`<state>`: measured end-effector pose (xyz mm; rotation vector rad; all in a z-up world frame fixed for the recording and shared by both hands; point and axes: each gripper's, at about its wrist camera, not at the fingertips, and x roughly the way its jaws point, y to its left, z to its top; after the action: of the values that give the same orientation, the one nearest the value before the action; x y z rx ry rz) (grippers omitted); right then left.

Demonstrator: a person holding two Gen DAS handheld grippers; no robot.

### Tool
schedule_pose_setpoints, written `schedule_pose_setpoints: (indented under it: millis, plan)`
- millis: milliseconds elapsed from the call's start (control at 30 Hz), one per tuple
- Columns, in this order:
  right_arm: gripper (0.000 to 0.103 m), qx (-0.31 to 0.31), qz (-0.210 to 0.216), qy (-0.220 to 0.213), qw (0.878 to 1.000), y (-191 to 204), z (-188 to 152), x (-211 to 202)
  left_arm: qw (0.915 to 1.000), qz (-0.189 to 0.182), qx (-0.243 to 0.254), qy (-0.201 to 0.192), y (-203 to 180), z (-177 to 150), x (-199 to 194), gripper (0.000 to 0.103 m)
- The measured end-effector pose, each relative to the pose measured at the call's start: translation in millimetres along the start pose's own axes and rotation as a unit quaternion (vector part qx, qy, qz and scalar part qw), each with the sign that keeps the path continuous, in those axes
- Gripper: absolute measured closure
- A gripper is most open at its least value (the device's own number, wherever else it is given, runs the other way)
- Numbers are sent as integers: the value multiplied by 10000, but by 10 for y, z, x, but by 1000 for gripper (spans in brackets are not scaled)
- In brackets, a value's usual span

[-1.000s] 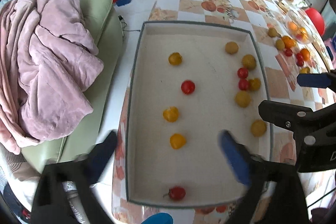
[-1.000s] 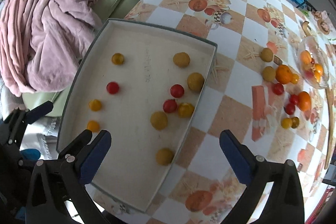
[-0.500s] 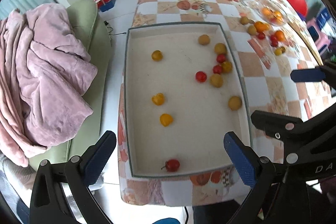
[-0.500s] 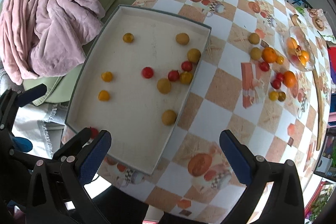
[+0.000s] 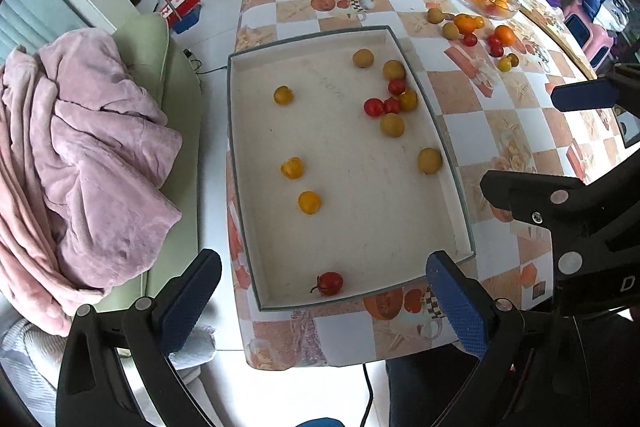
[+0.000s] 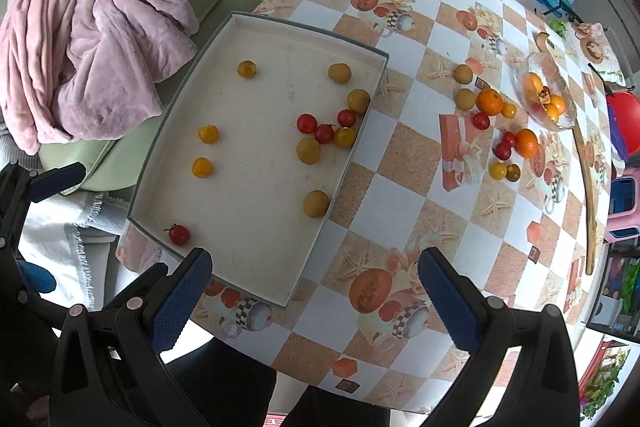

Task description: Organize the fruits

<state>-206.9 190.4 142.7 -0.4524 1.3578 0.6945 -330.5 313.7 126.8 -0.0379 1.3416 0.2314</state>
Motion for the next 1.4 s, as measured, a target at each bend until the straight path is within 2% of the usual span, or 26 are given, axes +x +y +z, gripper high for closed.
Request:
schedule_pose_setpoints:
  millis: [600, 1400]
  plan:
    - [0, -82, -78, -197, 9997, 12, 48, -150, 9997, 70, -46, -233, 17, 103, -151, 0]
    - [0, -81, -87, -230, 9997, 18, 77, -172, 9998, -18, -92, -190, -7, 148, -136, 0]
